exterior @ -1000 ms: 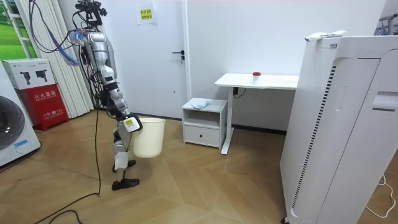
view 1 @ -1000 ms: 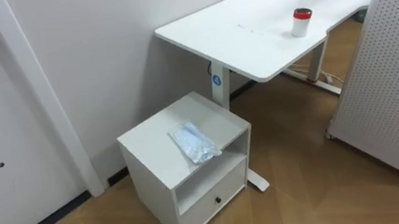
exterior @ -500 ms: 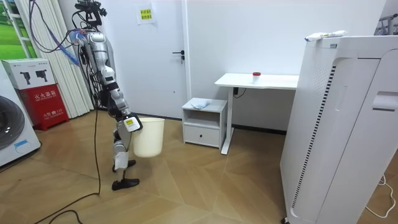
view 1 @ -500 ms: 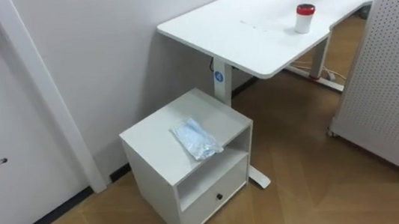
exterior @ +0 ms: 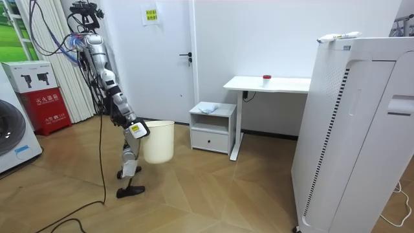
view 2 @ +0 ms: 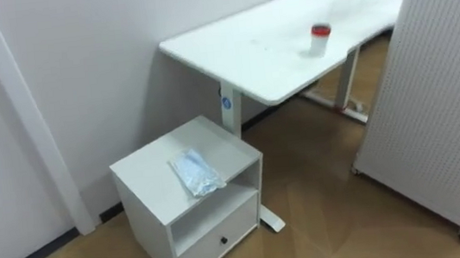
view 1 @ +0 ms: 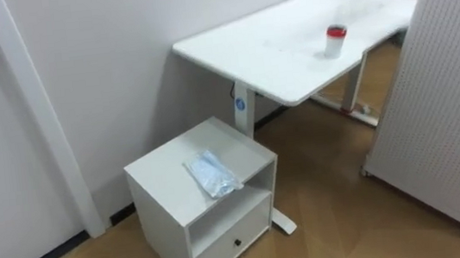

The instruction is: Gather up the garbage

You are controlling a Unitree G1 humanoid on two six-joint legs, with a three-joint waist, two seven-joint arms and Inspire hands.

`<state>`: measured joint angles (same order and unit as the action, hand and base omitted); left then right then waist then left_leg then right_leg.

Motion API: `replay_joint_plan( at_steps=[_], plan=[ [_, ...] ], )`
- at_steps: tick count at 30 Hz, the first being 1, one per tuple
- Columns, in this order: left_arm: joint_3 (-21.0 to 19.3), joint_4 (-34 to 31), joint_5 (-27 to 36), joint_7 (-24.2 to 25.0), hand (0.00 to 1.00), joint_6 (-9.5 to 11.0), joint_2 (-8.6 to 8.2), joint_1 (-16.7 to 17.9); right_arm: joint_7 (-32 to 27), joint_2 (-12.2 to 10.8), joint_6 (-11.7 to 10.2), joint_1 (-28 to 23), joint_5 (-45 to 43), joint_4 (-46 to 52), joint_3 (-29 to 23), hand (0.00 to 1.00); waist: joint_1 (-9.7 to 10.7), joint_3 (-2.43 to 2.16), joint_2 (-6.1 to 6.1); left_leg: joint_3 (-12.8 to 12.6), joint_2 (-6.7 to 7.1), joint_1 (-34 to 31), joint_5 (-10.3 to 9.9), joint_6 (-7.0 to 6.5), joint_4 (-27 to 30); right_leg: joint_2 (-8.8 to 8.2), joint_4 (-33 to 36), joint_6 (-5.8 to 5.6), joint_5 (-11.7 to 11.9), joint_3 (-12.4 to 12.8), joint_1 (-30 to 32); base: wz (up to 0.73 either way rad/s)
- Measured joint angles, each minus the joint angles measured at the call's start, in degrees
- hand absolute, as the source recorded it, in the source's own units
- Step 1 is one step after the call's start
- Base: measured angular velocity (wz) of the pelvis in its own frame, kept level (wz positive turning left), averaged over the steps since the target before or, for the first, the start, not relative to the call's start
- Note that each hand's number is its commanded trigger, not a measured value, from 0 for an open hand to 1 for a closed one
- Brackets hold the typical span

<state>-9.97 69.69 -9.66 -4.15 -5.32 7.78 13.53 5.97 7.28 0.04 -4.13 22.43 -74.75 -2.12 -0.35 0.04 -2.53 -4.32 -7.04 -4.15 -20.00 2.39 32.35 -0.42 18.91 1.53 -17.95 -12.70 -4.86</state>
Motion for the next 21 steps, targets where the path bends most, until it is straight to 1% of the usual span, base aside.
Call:
replay_joint_plan(
  at_steps=[1,2,3,4,5,6,7,8,9,10,11,12,13,14,15,16,17,18,19,20,21],
  plan=[
    [0.0,0.0,-0.1,0.5,0.00,-0.5,-0.03,0.0,0.1,0.0,0.0,0.0,0.0,0.0,-0.4,1.00,0.1,-0.03,0.07,-0.2,-0.77,-2.5,0.8,0.02,4.5,0.59,0.4,0.76,-0.5,0.2,0.2,0.16],
    [0.0,0.0,-0.1,0.7,0.00,-0.7,-0.01,-0.1,0.1,0.0,0.0,0.0,0.1,-0.1,-0.4,1.00,0.2,0.09,-0.08,-0.2,-0.98,-4.3,1.8,-0.43,7.5,0.91,0.6,1.14,-0.8,0.9,0.1,0.28],
    [0.2,0.1,0.1,0.8,0.00,-0.9,-0.17,-0.1,-0.2,0.1,0.0,-0.1,1.2,-0.2,-0.4,1.00,0.3,0.24,-0.73,-0.1,-0.28,-7.9,3.3,-1.96,12.0,1.18,0.9,2.06,-1.3,2.7,-0.7,0.49],
    [1.5,0.0,0.2,0.9,0.00,-1.1,-0.43,0.1,-0.9,0.6,0.0,-1.0,3.3,0.0,-0.4,1.00,0.4,0.12,-0.78,-0.2,2.51,-10.4,3.2,-2.23,9.2,0.62,0.9,2.26,-2.0,3.7,-1.1,0.56],
    [2.2,-0.1,0.2,1.0,0.00,-1.1,-0.53,0.0,-1.3,1.0,0.1,-1.3,4.2,0.0,-0.5,1.00,0.5,0.16,-0.73,-0.3,4.02,-11.8,3.5,-2.29,6.6,0.32,0.9,2.27,-2.3,4.4,-0.9,0.47],
    [2.5,-0.5,0.3,1.0,0.00,-1.0,-0.61,0.4,-1.7,1.5,0.3,-1.6,4.8,-0.2,-0.7,1.00,-0.1,0.12,-0.71,-1.0,6.50,-14.0,5.6,-1.78,-0.7,0.06,0.9,2.24,-2.8,6.2,-0.9,0.00],
    [2.3,-0.8,0.4,0.9,0.00,-1.0,-0.50,1.2,-1.9,1.7,0.8,-1.8,4.8,-0.2,-0.9,1.00,-0.9,-0.02,-0.82,-1.1,7.86,-15.3,10.0,-1.61,-9.1,-0.20,0.8,2.18,-3.3,7.8,-1.0,-0.27],
    [2.0,-0.8,0.3,0.8,0.00,-1.1,-0.48,1.7,-2.1,1.7,0.9,-1.7,4.7,-0.2,-0.8,1.00,-1.6,0.05,-0.69,-1.1,7.93,-15.4,12.5,-1.72,-12.3,-0.42,0.7,2.09,-3.5,8.6,-1.1,-0.67],
    [1.1,-0.9,0.1,0.8,0.00,-1.1,-0.48,2.4,-2.1,1.7,1.0,-1.7,4.6,0.2,-0.4,1.00,-2.0,0.00,-0.63,-0.9,7.92,-15.1,17.2,-1.77,-16.4,-0.85,0.5,1.69,-4.1,10.0,-1.4,-0.58],
    [0.5,-0.9,0.2,0.7,0.00,-0.9,-0.59,2.4,-2.1,1.8,0.9,-2.5,4.6,0.6,-0.4,1.00,-1.4,-0.17,-0.86,-1.1,8.45,-14.3,20.7,-3.26,-17.3,-1.31,-0.5,0.63,-4.2,10.4,-2.1,-0.43],
    [0.4,-1.0,0.3,0.7,0.00,-0.5,-0.65,2.3,-2.1,1.8,0.8,-3.0,4.6,0.8,-0.6,1.00,-1.3,-0.42,-1.27,-1.2,8.90,-14.1,21.5,-4.27,-17.2,-1.78,-1.0,0.28,-4.5,10.3,-2.5,-0.33],
    [0.4,-1.0,0.6,0.6,0.00,0.4,-0.74,2.4,-2.1,1.7,0.7,-3.3,4.6,1.0,-1.5,1.00,-1.4,-0.40,-1.77,-1.9,9.39,-14.1,21.7,-5.38,-15.6,-2.78,-1.5,-0.35,-4.9,9.8,-3.1,-0.46],
    [-0.1,-1.0,1.0,0.5,0.00,1.0,-0.67,2.2,-2.1,1.6,0.5,-3.7,4.6,1.0,-1.9,1.00,-1.0,-0.59,-1.97,-2.3,10.21,-14.1,20.4,-6.37,-13.2,-3.82,-2.4,-1.36,-5.1,8.4,-4.2,-0.44],
    [-0.2,-1.0,1.3,0.4,0.00,1.3,-0.63,1.8,-2.0,1.6,0.2,-4.0,4.6,1.0,-2.2,1.00,-0.6,-0.50,-2.14,-2.6,10.42,-14.2,19.3,-6.44,-12.0,-4.32,-2.7,-1.67,-5.1,7.8,-4.8,-0.27],
    [-0.5,-0.8,1.4,0.3,0.00,2.0,-0.64,1.0,-2.2,1.6,0.0,-4.0,4.6,0.9,-3.3,1.00,0.2,-0.36,-2.48,-3.4,10.66,-14.3,17.3,-6.67,-9.8,-5.11,-3.2,-1.92,-5.1,7.7,-5.7,-0.11],
    [-0.5,-0.8,1.4,0.2,0.00,2.3,-0.64,0.5,-2.4,1.6,0.0,-4.0,4.5,0.9,-3.8,1.00,0.2,-0.25,-2.55,-3.7,10.76,-14.4,16.2,-6.78,-8.8,-5.48,-3.3,-2.03,-5.2,7.7,-6.2,-0.18],
    [-0.5,-0.8,1.6,-0.1,0.00,2.9,-0.62,-0.4,-3.0,1.8,0.0,-3.9,4.4,1.1,-3.8,1.00,0.3,0.06,-3.02,-4.7,10.69,-14.5,14.0,-6.95,-6.7,-6.18,-3.0,-2.24,-5.3,7.8,-7.0,-0.24],
    [-0.4,-0.6,1.8,-0.4,0.00,3.1,-0.58,-1.3,-3.7,1.8,0.0,-3.9,4.3,1.2,-3.8,1.00,0.2,-0.02,-2.73,-5.1,10.72,-14.5,11.8,-7.06,-4.6,-6.61,-1.7,-3.03,-5.7,7.5,-7.2,-0.22],
    [-0.2,-0.4,2.2,-0.4,0.00,3.2,-0.62,-1.7,-4.1,1.8,0.0,-3.8,4.3,1.2,-3.8,1.00,0.4,0.08,-2.60,-5.3,10.75,-14.5,10.7,-7.21,-3.9,-6.72,-0.3,-3.23,-5.8,7.1,-7.1,-0.15],
    [0.2,-0.4,2.5,-0.5,0.00,3.3,-0.61,-2.2,-4.8,1.8,0.0,-3.8,4.4,1.2,-3.8,1.00,0.5,0.05,-2.57,-5.9,10.71,-13.7,9.3,-7.62,-3.1,-7.70,3.9,-3.61,-6.0,6.2,-6.2,-0.06],
    [0.7,-0.4,2.9,-0.8,0.00,3.4,-0.61,-2.7,-5.6,1.8,0.0,-3.6,4.4,1.8,-3.8,1.00,0.4,0.09,-2.62,-6.2,11.16,-12.8,8.2,-8.16,-3.2,-8.81,9.7,-4.15,-5.8,5.2,-4.3,0.00]
  ],
)
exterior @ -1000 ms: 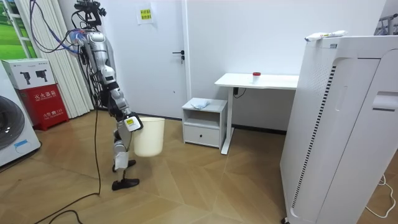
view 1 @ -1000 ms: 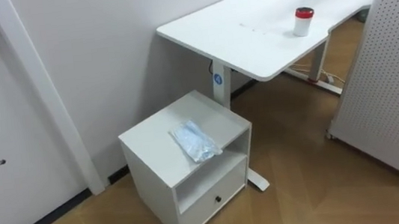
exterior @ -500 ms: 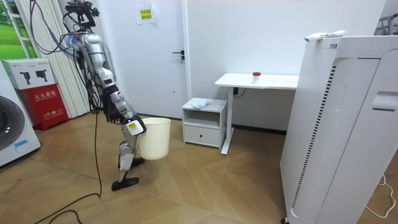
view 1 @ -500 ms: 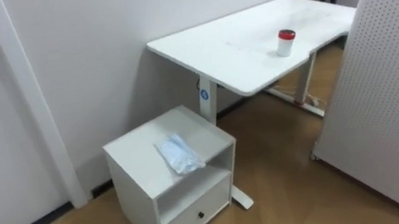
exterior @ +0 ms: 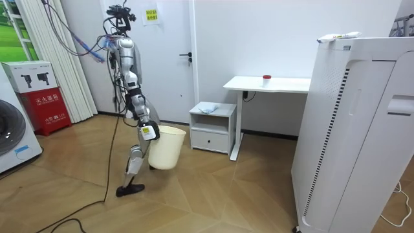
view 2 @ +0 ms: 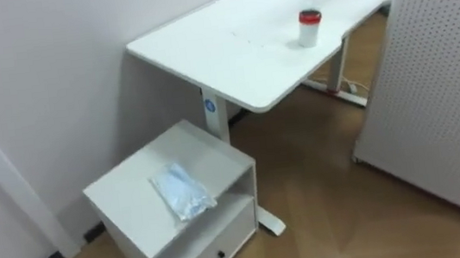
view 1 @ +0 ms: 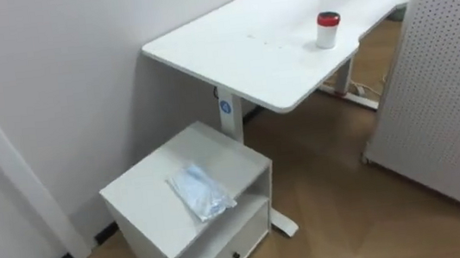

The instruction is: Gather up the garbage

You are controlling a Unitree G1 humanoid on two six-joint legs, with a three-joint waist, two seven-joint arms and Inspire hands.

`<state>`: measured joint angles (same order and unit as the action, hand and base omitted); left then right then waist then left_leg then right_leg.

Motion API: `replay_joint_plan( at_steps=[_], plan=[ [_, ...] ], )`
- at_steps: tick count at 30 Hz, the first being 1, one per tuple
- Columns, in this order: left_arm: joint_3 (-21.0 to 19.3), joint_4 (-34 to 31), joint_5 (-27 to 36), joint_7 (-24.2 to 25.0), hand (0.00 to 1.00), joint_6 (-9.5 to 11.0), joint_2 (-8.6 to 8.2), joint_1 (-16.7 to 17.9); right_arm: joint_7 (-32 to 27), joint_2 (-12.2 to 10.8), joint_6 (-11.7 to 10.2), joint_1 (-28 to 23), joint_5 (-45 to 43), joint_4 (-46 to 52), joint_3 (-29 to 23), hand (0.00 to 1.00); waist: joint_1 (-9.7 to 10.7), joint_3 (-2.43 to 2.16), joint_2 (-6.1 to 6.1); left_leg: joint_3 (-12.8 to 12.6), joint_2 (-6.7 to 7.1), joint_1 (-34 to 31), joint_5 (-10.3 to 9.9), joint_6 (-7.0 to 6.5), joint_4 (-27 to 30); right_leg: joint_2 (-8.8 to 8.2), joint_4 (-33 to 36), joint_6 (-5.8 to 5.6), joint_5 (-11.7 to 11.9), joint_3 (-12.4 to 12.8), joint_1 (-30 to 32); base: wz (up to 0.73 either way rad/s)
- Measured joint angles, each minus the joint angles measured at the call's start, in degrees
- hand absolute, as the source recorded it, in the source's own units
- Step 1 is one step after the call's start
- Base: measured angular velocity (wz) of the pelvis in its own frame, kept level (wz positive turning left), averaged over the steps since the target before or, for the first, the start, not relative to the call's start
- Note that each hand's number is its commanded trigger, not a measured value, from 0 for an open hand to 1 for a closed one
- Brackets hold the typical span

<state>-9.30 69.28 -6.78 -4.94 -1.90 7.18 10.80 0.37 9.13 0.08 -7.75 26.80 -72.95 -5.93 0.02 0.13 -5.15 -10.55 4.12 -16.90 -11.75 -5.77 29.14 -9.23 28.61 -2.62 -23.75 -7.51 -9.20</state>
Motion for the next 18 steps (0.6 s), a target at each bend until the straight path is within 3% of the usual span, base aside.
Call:
replay_joint_plan(
  at_steps=[1,2,3,4,5,6,8,9,10,11,13,14,15,16,17,18],
  plan=[
    [0.2,0.0,0.4,-0.1,0.00,-0.1,0.04,-0.5,-0.7,0.2,0.0,0.3,0.0,0.7,0.0,1.00,0.0,0.07,0.17,-0.1,0.61,0.7,-0.8,-0.49,0.1,-1.52,6.5,-1.71,1.2,-1.5,2.5,0.03],
    [0.4,0.0,0.6,-0.4,0.00,-0.1,0.09,-0.8,-0.9,0.2,-0.1,0.4,0.0,1.2,0.0,1.00,0.0,0.05,0.14,-0.2,0.80,1.3,-1.3,-0.81,0.0,-2.27,9.7,-2.04,2.4,-2.0,3.7,0.13],
    [0.9,-0.2,1.2,-1.1,0.00,-0.1,0.30,-1.2,-1.1,0.2,-0.2,0.7,0.0,1.8,0.1,1.00,-0.1,0.10,0.08,-0.3,1.35,2.6,-1.7,-1.29,-0.7,-3.62,15.8,-1.84,5.5,-2.3,6.2,0.14],
    [1.3,-0.4,1.5,-1.7,0.00,0.0,0.44,-1.3,-1.1,0.3,-0.2,1.5,-0.1,1.8,0.1,1.00,-0.3,0.16,0.07,-0.1,1.71,4.3,-2.0,-1.75,-1.9,-4.63,20.7,-1.25,10.1,-2.5,8.3,0.10],
    [1.4,-0.4,1.6,-2.1,0.00,0.1,0.47,-1.2,-1.1,0.2,-0.2,1.8,0.0,1.8,0.2,1.00,-0.4,0.20,0.22,0.0,1.70,5.2,-2.2,-1.89,-2.4,-4.89,22.6,-0.95,12.7,-2.6,9.1,0.04],
    [1.8,-0.5,1.5,-2.7,0.00,0.2,0.74,-1.2,-1.0,0.0,-0.2,2.2,0.0,1.7,0.3,1.00,-0.6,0.02,1.31,0.6,1.63,7.0,-2.4,-2.08,-3.9,-5.29,25.2,-0.83,16.0,-3.0,10.3,0.04],
    [2.0,-0.7,1.1,-4.1,0.00,0.2,0.82,-1.7,-0.3,-0.2,-0.3,2.9,0.0,2.1,0.3,1.00,-0.7,0.08,1.64,1.4,1.15,8.7,-2.5,-2.16,-5.8,-5.51,28.2,-0.64,14.4,-4.2,13.8,0.02],
    [2.6,-0.8,1.1,-4.7,0.00,0.2,0.80,-1.8,-0.2,-0.2,-0.3,3.2,0.0,2.7,0.3,1.00,-0.8,0.17,2.16,1.8,0.45,9.7,-2.5,-2.12,-6.9,-4.95,27.9,-0.39,12.0,-4.6,16.9,0.00],
    [2.9,-0.9,1.1,-4.8,0.00,0.3,0.84,-1.8,-0.2,-0.2,-0.4,3.2,0.0,3.0,0.5,1.00,-0.7,0.14,2.40,2.1,0.04,10.1,-2.5,-2.05,-7.3,-4.40,26.6,-0.38,10.9,-4.6,18.2,0.19],
    [3.9,-1.6,1.3,-5.3,0.00,0.5,0.91,-1.9,-0.3,-0.2,-0.9,3.0,0.6,3.2,1.4,1.00,-0.2,0.24,3.03,3.3,-0.81,10.6,-2.4,-1.80,-8.1,-2.70,21.8,-0.39,9.4,-4.6,19.7,0.27],
    [4.0,-2.5,1.7,-5.5,0.00,1.8,0.98,-2.0,-0.2,-0.6,-1.4,3.1,1.0,3.2,1.5,1.00,-0.3,0.34,2.92,4.4,-1.44,11.9,-2.1,-1.25,-10.0,-1.13,11.1,-0.47,8.9,-4.3,21.4,0.30],
    [4.5,-2.5,2.3,-5.6,0.00,2.5,1.01,-2.3,-0.2,-0.6,-1.9,2.8,1.3,3.1,2.1,1.00,0.0,0.33,2.84,5.7,-1.58,12.6,-2.0,-0.96,-11.0,0.02,1.5,-0.39,9.3,-3.7,21.0,0.45],
    [5.3,-2.6,2.8,-5.6,0.00,3.0,0.99,-2.5,-0.2,-0.6,-2.6,2.6,1.2,2.9,2.3,1.00,0.3,0.34,2.63,6.8,-1.44,13.1,-2.0,-0.60,-11.9,1.03,-8.0,-0.29,11.9,-3.5,20.1,0.69],
    [5.8,-2.7,3.2,-5.7,0.00,3.7,0.90,-2.5,-0.3,-0.7,-3.1,2.5,1.2,2.4,2.4,1.00,0.8,0.16,2.58,8.3,-1.52,13.6,-2.2,-0.01,-12.3,2.21,-12.1,-0.38,16.7,-3.1,19.1,0.58],
    [6.0,-2.7,3.8,-5.7,0.00,4.1,0.98,-2.5,-0.3,-0.9,-3.4,2.5,1.2,2.1,2.5,1.00,1.1,-0.06,2.27,8.6,-1.44,14.0,-2.2,0.29,-12.8,2.74,-13.3,-0.69,19.1,-2.4,18.4,0.46],
    [6.2,-2.7,4.1,-5.8,0.00,4.7,0.85,-2.5,-0.5,-1.2,-3.9,2.6,1.2,1.5,2.6,1.00,0.8,-0.22,2.48,9.0,-2.04,15.2,-2.0,0.95,-14.2,3.80,-15.1,-0.25,19.6,-2.6,17.0,0.18]
  ],
)
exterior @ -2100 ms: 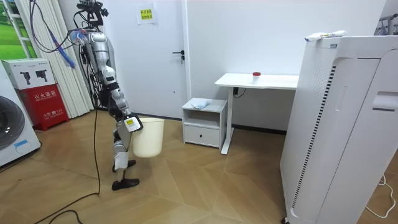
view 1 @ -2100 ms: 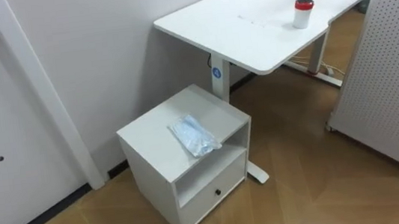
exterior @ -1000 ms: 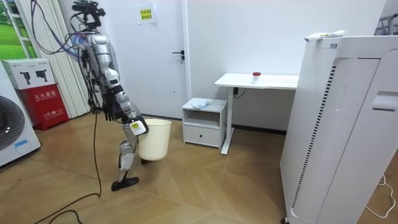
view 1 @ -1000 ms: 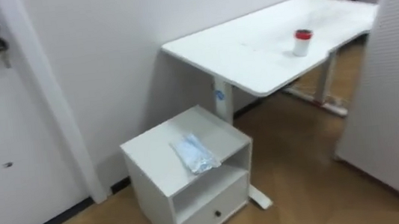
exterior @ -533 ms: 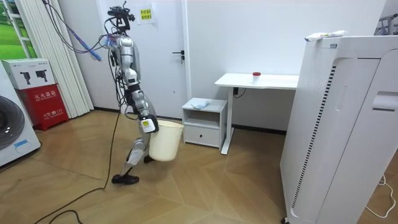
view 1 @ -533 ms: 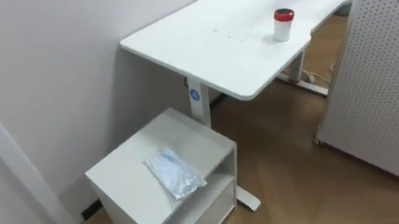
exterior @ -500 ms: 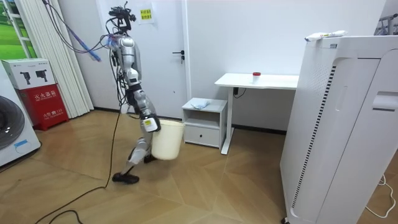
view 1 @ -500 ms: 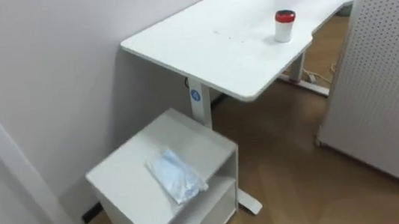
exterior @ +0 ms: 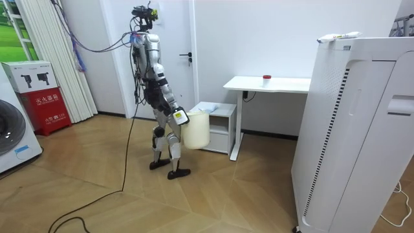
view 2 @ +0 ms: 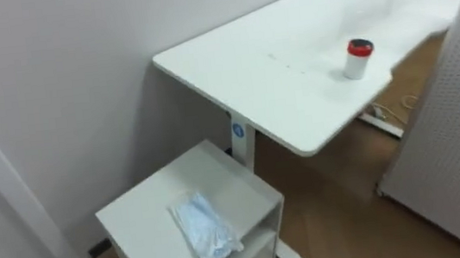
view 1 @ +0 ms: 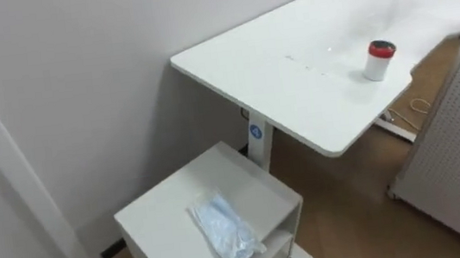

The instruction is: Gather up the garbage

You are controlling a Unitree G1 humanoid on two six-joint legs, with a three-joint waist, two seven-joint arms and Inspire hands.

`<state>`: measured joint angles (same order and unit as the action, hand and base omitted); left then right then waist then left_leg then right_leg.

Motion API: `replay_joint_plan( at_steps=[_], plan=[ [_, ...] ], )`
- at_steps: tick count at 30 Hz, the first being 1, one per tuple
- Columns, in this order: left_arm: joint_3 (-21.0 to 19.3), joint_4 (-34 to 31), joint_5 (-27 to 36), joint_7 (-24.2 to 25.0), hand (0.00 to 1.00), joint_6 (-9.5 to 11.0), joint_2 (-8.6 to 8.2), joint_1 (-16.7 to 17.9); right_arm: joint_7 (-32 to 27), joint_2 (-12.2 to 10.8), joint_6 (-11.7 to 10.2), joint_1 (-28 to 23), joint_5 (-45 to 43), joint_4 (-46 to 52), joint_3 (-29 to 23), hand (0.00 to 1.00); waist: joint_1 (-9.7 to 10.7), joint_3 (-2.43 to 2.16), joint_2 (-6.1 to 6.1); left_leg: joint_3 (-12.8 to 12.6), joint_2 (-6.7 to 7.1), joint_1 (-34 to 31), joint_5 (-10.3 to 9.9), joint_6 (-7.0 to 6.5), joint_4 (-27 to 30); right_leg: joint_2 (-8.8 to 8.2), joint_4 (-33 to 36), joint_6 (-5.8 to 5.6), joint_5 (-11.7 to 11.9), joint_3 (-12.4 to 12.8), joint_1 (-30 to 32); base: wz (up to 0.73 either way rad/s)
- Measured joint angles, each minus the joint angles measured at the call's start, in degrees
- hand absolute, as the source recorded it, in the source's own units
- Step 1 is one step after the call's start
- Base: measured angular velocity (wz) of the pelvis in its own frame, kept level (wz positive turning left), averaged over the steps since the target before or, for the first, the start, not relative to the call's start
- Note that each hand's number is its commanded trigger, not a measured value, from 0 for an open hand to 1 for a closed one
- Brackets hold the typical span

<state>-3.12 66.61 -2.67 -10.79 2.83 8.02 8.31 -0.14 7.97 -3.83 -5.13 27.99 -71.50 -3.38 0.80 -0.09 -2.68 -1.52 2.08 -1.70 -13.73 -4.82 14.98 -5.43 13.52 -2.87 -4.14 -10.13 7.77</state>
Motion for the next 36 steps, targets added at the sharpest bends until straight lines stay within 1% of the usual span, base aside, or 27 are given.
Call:
replay_joint_plan(
  at_steps=[1,2,3,4,5,7,8,9,10,11,12,14,15,16,18,19,20,21,23,25,27,29,31,32,33,35,36],
  plan=[
    [0.0,0.0,0.1,0.0,0.00,0.3,-0.01,0.0,0.0,-0.1,-0.1,0.1,-0.1,-0.1,0.1,1.00,-0.3,0.04,0.09,0.0,-0.35,0.6,0.1,0.28,-0.8,0.46,-0.6,0.22,0.3,-0.2,-0.7,0.00],
    [-0.1,0.1,0.9,-0.1,0.00,0.7,0.02,0.2,0.2,-0.1,-0.6,0.1,-0.6,-0.1,0.8,1.00,-0.9,0.18,0.16,0.0,-0.55,1.6,0.3,0.73,-1.9,1.06,-1.3,0.51,0.2,-0.2,-1.4,-0.07],
    [0.0,0.1,0.9,-0.3,0.00,1.0,-0.02,0.2,0.1,-0.1,-1.1,0.1,-1.3,-0.1,1.1,1.00,-1.0,0.26,0.26,-0.1,-1.39,2.2,0.4,0.95,-2.5,1.47,-1.4,0.70,0.1,-0.1,-1.9,-0.03],
    [0.0,0.0,0.8,-0.3,0.00,1.4,0.01,0.2,0.1,0.0,-1.2,0.2,-1.5,-0.2,1.5,1.00,-1.0,0.25,0.24,-0.2,-1.74,2.5,0.6,1.21,-2.7,1.78,-1.5,0.77,0.0,0.0,-2.1,0.04],
    [0.0,-0.1,0.8,-0.3,0.00,1.4,0.02,0.2,0.2,0.0,-1.2,0.2,-1.6,-0.1,1.7,1.00,-1.0,0.27,0.20,-0.2,-1.85,2.5,0.6,1.34,-2.8,1.90,-1.7,0.77,0.0,0.0,-2.2,0.00],
    [0.7,-0.3,0.1,-0.4,0.00,1.8,0.03,-0.4,0.4,0.3,-1.5,1.3,-2.8,-0.6,3.3,1.00,-0.9,0.56,0.30,-0.3,-2.30,3.4,0.6,1.36,-3.8,2.53,-2.5,0.78,0.0,0.4,-2.9,-0.06],
    [0.8,-0.3,-0.6,-0.4,0.00,1.8,0.04,-0.7,0.5,0.4,-1.6,1.6,-3.2,-0.9,3.6,1.00,-0.9,0.54,0.29,-0.3,-2.30,3.4,0.6,1.37,-3.9,2.56,-2.9,0.78,0.0,0.4,-3.1,-0.05],
    [0.9,-0.6,-2.1,-0.8,0.00,2.0,0.01,-1.6,0.8,0.6,-1.6,2.2,-4.0,-1.1,4.3,1.00,-0.9,0.67,0.23,-0.5,-2.30,3.4,0.6,1.38,-3.9,2.55,-3.1,0.78,0.0,0.4,-3.1,0.00],
    [1.0,-2.5,-3.6,-1.4,0.00,2.0,0.00,-2.1,0.9,0.6,-1.8,2.9,-4.9,-1.5,4.5,1.00,-0.8,0.77,0.21,-0.8,-2.29,3.3,0.6,1.38,-3.9,2.53,-3.1,0.79,0.0,0.4,-3.1,0.00],
    [1.0,-3.3,-4.5,-1.7,0.00,2.2,0.01,-2.5,0.9,0.6,-1.9,3.3,-5.3,-2.0,4.7,1.00,-0.8,0.78,0.22,-0.8,-2.29,3.3,0.6,1.38,-3.9,2.50,-3.1,0.78,0.0,0.4,-3.1,0.08],
    [1.0,-5.0,-6.3,-2.6,0.00,2.4,0.02,-3.8,1.1,0.6,-2.0,4.1,-5.8,-2.8,4.9,1.00,-0.9,0.78,0.24,-0.8,-2.26,3.4,0.6,1.38,-4.1,2.44,-3.1,0.79,0.0,0.4,-3.1,0.12],
    [1.4,-11.0,-8.7,-4.1,0.00,2.4,0.08,-5.0,2.2,0.9,-2.4,4.2,-5.8,-2.7,5.3,1.00,-0.6,0.87,0.35,-0.8,-2.22,3.2,0.6,1.38,-4.3,2.27,-3.1,0.78,0.0,-0.1,-3.1,0.16],
    [2.4,-14.5,-10.1,-5.3,0.00,2.8,0.27,-6.4,2.6,1.1,-2.6,4.5,-5.9,-2.8,6.2,1.00,-0.4,0.94,0.46,-0.8,-2.10,3.3,0.6,1.38,-4.3,2.09,-3.2,0.78,0.0,-0.1,-3.1,0.12],
    [3.5,-15.6,-10.8,-6.4,0.00,4.1,0.61,-8.3,3.0,1.2,-2.7,4.9,-6.0,-2.9,6.7,1.00,-0.3,1.04,0.63,-0.9,-1.99,3.4,0.6,1.38,-4.4,1.99,-3.3,0.78,0.0,-0.1,-3.2,0.04],
    [3.5,-16.4,-11.8,-7.4,0.00,5.7,0.78,-10.8,4.1,1.1,-3.1,5.1,-6.1,-2.9,7.2,1.00,0.2,1.09,0.84,-1.3,-1.87,3.4,0.6,1.38,-4.5,1.97,-3.9,0.76,0.0,0.0,-3.5,-0.10],
    [3.4,-16.4,-12.7,-8.1,0.00,6.2,0.98,-12.3,4.7,0.9,-3.2,5.2,-6.2,-2.8,7.1,1.00,0.8,1.18,1.06,-1.2,-1.89,3.3,0.6,1.37,-4.5,1.99,-3.9,0.72,0.1,-0.1,-3.4,-0.07],
    [3.5,-16.4,-13.3,-8.5,0.00,6.2,1.00,-12.9,4.8,0.9,-3.2,5.2,-6.3,-2.8,7.1,1.00,1.1,1.20,1.20,-1.1,-1.93,3.2,0.5,1.38,-4.6,2.04,-3.9,0.72,0.1,-0.2,-3.3,0.00],
    [3.5,-16.4,-14.4,-9.2,0.00,6.3,0.93,-14.0,4.9,0.9,-3.1,5.3,-6.3,-2.9,7.0,1.00,1.5,1.14,1.46,-1.1,-2.03,3.1,0.4,1.41,-5.1,2.19,-3.8,0.80,0.1,-0.3,-2.8,-0.04],
    [3.9,-16.4,-14.4,-10.4,0.00,6.5,0.91,-14.8,4.9,0.9,-3.0,5.7,-5.9,-2.8,7.1,1.00,2.2,1.03,1.82,-1.2,-2.25,2.9,0.5,1.53,-5.0,2.45,-3.8,1.03,0.4,-0.2,-2.6,-0.05],
    [4.9,-16.1,-14.0,-11.6,0.00,6.9,0.91,-15.5,5.1,1.1,-3.0,6.3,-5.7,-2.8,7.4,1.00,3.3,0.62,2.55,-1.2,-2.44,2.0,0.5,1.73,-4.7,2.65,-3.8,1.24,0.5,-0.2,-1.8,0.00],
    [5.9,-15.8,-13.6,-12.3,0.00,7.3,0.92,-16.7,5.1,1.6,-3.1,7.4,-5.8,-3.1,8.2,1.00,3.8,0.69,3.00,-1.3,-2.39,1.0,0.5,1.78,-4.3,2.63,-3.7,1.36,0.6,-0.1,-0.8,-0.03],
    [6.7,-15.7,-13.6,-12.9,0.00,7.7,0.91,-18.2,5.2,1.8,-3.1,8.6,-5.8,-4.1,8.9,1.00,3.9,0.76,3.23,-1.6,-2.41,0.0,0.5,1.83,-3.6,2.61,-3.6,1.45,0.7,-0.1,0.1,0.00],
    [7.2,-13.8,-13.7,-14.1,0.00,8.8,0.91,-20.2,5.4,1.9,-3.1,9.7,-5.8,-4.2,10.2,1.00,4.0,0.90,3.43,-1.7,-2.42,-1.2,0.6,1.89,-3.2,2.58,-3.6,1.54,0.8,0.0,1.1,0.00],
    [7.5,-13.0,-13.7,-14.2,0.00,8.8,0.92,-20.7,5.4,1.9,-3.1,9.9,-6.0,-4.2,10.5,1.00,4.1,0.94,3.49,-1.6,-2.42,-1.4,0.6,1.90,-3.1,2.58,-3.6,1.54,0.8,0.0,1.3,0.00],
    [8.0,-11.8,-13.1,-14.5,0.00,8.8,0.88,-21.7,5.4,1.8,-3.1,10.6,-6.3,-4.4,11.2,1.00,4.5,1.12,3.59,-1.7,-2.42,-1.9,0.6,1.90,-2.8,2.56,-3.6,1.53,0.8,0.1,1.6,0.04],
    [9.1,-9.6,-11.3,-15.0,0.00,8.8,0.88,-23.6,5.4,1.8,-3.1,11.8,-6.3,-4.3,12.8,1.00,5.1,1.30,3.69,-1.7,-2.35,-3.4,0.6,1.90,-1.7,2.41,-3.1,1.53,0.8,0.3,2.8,0.02],
    [9.8,-8.3,-10.1,-15.0,0.00,8.8,0.86,-25.1,5.3,1.7,-3.1,12.8,-6.3,-4.1,13.8,1.00,5.3,1.63,3.96,-1.6,-2.34,-4.2,0.6,1.90,-1.3,2.34,-2.7,1.57,0.9,0.4,3.6,0.00]
  ],
)
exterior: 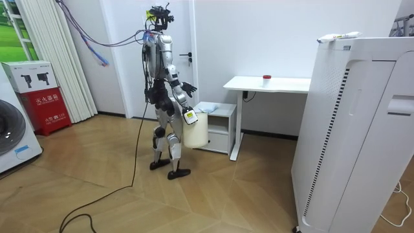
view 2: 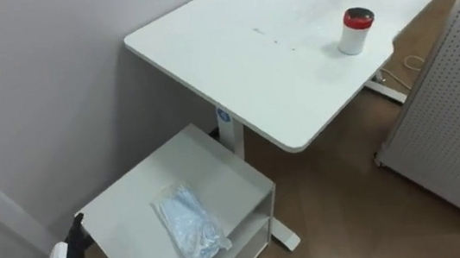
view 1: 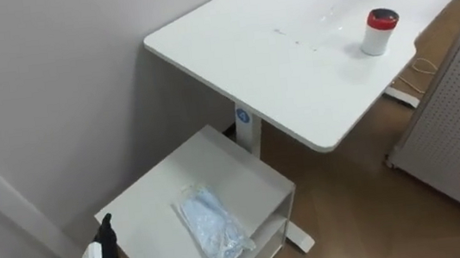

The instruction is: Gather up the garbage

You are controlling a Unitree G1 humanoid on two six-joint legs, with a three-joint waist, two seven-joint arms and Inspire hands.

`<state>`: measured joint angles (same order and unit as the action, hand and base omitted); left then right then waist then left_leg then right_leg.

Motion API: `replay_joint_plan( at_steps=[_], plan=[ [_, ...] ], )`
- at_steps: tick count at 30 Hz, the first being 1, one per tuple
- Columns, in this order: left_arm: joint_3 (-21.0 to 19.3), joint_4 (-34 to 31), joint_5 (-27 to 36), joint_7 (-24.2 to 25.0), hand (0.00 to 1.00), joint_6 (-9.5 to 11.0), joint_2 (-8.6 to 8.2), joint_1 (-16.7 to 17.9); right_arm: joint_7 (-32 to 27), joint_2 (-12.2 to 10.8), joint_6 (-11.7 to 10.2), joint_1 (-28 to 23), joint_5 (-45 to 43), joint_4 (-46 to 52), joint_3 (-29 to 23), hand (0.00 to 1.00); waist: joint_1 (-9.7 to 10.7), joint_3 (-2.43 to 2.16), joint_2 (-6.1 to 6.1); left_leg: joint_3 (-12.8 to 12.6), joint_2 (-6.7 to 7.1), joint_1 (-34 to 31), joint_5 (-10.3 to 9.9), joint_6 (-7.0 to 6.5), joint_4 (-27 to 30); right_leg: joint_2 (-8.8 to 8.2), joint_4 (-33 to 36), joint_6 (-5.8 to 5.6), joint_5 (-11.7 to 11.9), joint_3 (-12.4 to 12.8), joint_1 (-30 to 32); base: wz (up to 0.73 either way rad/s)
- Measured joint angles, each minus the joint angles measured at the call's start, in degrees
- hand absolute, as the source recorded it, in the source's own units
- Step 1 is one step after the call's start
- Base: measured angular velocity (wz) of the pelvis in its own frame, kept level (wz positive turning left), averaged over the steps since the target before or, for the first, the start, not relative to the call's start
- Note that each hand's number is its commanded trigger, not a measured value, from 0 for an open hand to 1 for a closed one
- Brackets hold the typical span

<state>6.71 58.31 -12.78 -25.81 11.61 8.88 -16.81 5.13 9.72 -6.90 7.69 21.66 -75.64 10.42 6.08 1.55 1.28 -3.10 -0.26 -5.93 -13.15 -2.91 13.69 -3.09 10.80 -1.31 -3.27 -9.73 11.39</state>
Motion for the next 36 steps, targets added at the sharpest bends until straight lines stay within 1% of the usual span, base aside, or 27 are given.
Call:
replay_joint_plan(
  at_steps=[4,6,7,8,10,11,13,14,16,17,19,20,22,23,25,26,28,30,34,36],
  plan=[
    [2.6,2.5,2.6,-0.2,0.00,0.2,-0.23,-3.8,-1.0,0.0,0.0,2.1,0.0,0.1,2.6,1.00,0.3,1.09,1.04,0.0,0.03,-1.7,0.0,0.00,0.2,-0.16,1.0,0.09,0.1,0.0,2.2,-0.03],
    [2.7,6.2,3.9,-0.3,0.00,0.5,-0.55,-6.8,-2.0,-0.2,0.0,3.7,0.0,0.0,4.2,1.00,0.3,1.55,1.40,-0.9,0.04,-3.9,0.0,0.00,1.3,-0.33,2.4,0.15,0.1,0.3,4.7,-0.13],
    [2.7,6.8,5.2,-0.4,0.00,0.5,-0.55,-7.7,-2.7,-0.5,-0.1,4.4,0.2,0.1,4.7,1.00,0.5,1.77,1.27,-1.1,0.07,-5.3,0.0,0.00,2.2,-0.54,3.2,0.25,0.1,0.3,6.2,-0.08],
    [2.7,7.0,5.7,-0.5,0.00,0.5,-0.58,-8.2,-2.9,-0.7,-0.1,4.7,0.2,0.1,4.9,1.00,0.7,1.89,1.17,-1.3,0.08,-6.0,0.0,0.00,2.5,-0.62,3.7,0.32,0.0,0.3,6.9,0.00],
    [2.7,8.4,5.9,-1.3,0.00,0.6,-0.86,-10.3,-3.8,-1.3,-0.1,6.0,0.7,0.1,6.5,1.00,1.5,2.46,0.79,-1.6,0.11,-8.9,0.0,0.02,4.6,-1.07,6.1,0.46,-0.1,0.3,10.0,0.03],
    [2.7,9.1,5.9,-1.4,0.00,0.6,-1.02,-10.9,-3.9,-1.4,-0.1,6.2,0.8,0.2,6.9,1.00,1.5,2.52,0.71,-1.7,0.12,-9.6,0.0,0.04,5.1,-1.15,6.7,0.47,-0.1,0.4,10.8,-0.04],
    [2.7,9.4,5.9,-2.1,0.00,0.6,-1.22,-12.1,-4.5,-1.4,-0.1,7.2,0.8,1.3,8.3,1.00,1.6,3.06,0.05,-2.9,0.10,-12.6,-0.1,0.13,7.9,-1.57,9.2,0.68,-0.2,1.3,13.9,-0.08],
    [2.7,9.4,5.9,-2.3,0.00,0.6,-1.22,-12.3,-4.7,-1.4,-0.1,7.2,0.8,2.0,8.5,1.00,1.7,3.14,-0.05,-3.1,0.07,-13.5,-0.2,0.17,8.8,-1.68,9.7,0.88,-0.3,1.4,14.6,-0.06],
    [2.7,9.3,6.0,-2.9,0.00,0.6,-1.08,-13.2,-5.5,-1.6,-0.1,7.4,1.0,3.8,9.1,1.00,1.5,3.27,0.00,-3.2,-0.45,-18.1,-1.7,0.20,13.7,-1.92,13.1,1.49,-1.0,1.7,18.7,-0.07],
    [2.7,9.3,6.1,-3.0,0.00,0.6,-0.99,-13.4,-5.8,-1.6,-0.2,7.5,1.2,4.3,9.4,1.00,1.6,3.29,-0.01,-3.1,-0.53,-19.5,-2.1,0.23,15.3,-1.94,14.4,1.62,-1.3,1.7,19.9,-0.05],
    [2.8,9.3,6.5,-3.6,0.00,0.6,-0.89,-14.5,-6.8,-1.7,-1.0,8.4,1.7,4.7,10.3,1.00,1.7,3.42,0.01,-3.0,-1.09,-24.2,-4.3,0.08,20.1,-2.02,18.8,2.21,-2.5,1.7,24.4,0.00],
    [2.9,9.3,6.6,-3.7,0.00,0.6,-0.82,-14.8,-7.1,-1.7,-1.1,8.7,1.9,4.7,10.8,1.00,1.7,3.46,-0.05,-3.0,-1.23,-25.4,-4.8,0.05,21.4,-1.96,19.9,2.37,-2.8,1.7,25.6,0.04],
    [3.6,9.3,7.2,-4.6,0.00,0.6,-0.64,-16.1,-7.5,-1.5,-1.6,9.1,3.7,6.7,11.0,1.00,2.0,3.96,0.11,-3.0,-2.07,-30.4,-6.7,-0.11,27.0,-1.99,24.7,2.77,-4.0,1.6,29.9,0.02],
    [3.6,9.3,7.4,-5.1,0.00,0.6,-0.63,-16.3,-7.5,-1.5,-1.9,9.1,4.4,7.1,11.1,1.00,2.1,4.02,0.09,-2.9,-2.19,-31.5,-7.1,-0.06,28.3,-2.05,25.8,2.89,-4.2,1.6,31.0,0.00],
    [3.5,9.2,7.7,-6.8,0.00,0.6,-0.09,-17.9,-7.2,-1.5,-2.5,9.2,7.3,9.1,11.4,1.00,2.7,4.07,0.13,-2.8,-2.81,-36.3,-8.4,0.27,33.4,-2.01,29.6,3.32,-5.2,1.7,35.4,-0.03],
    [3.5,9.2,7.6,-7.4,0.00,0.6,0.13,-18.5,-6.9,-1.5,-2.8,9.3,7.6,9.3,11.4,1.00,2.8,4.08,0.15,-2.8,-3.09,-37.5,-8.6,0.32,34.5,-1.93,30.2,3.28,-5.5,1.7,36.5,-0.03],
    [3.2,9.1,7.5,-8.9,0.00,0.7,0.97,-20.3,-6.1,-1.6,-4.1,9.2,8.0,9.7,11.4,1.00,3.5,4.14,0.25,-2.2,-3.76,-41.2,-9.0,0.62,37.9,-1.87,32.8,3.41,-5.6,1.4,39.7,0.00],
    [3.2,9.1,7.5,-10.3,0.00,1.1,1.17,-21.1,-6.1,-1.6,-4.4,9.2,9.2,9.8,11.5,1.00,3.9,4.16,0.28,-2.2,-4.26,-42.8,-9.5,0.91,39.7,-1.85,34.2,3.97,-5.8,1.0,41.3,-0.06],
    [3.3,9.1,7.6,-13.6,0.00,1.7,1.41,-23.0,-5.6,-1.6,-5.3,9.2,14.0,11.1,12.8,1.00,5.2,4.27,0.47,-2.1,-4.53,-45.9,-9.7,1.26,42.0,-1.90,36.7,4.65,-6.2,0.9,44.5,-0.01],
    [3.5,9.1,7.6,-16.1,0.00,1.9,1.45,-24.0,-5.3,-1.5,-5.6,9.2,14.4,11.6,13.3,1.00,5.8,4.27,0.47,-2.0,-5.10,-47.5,-10.0,1.68,43.1,-1.40,37.4,5.20,-6.2,0.7,45.9,-0.07]
  ],
)
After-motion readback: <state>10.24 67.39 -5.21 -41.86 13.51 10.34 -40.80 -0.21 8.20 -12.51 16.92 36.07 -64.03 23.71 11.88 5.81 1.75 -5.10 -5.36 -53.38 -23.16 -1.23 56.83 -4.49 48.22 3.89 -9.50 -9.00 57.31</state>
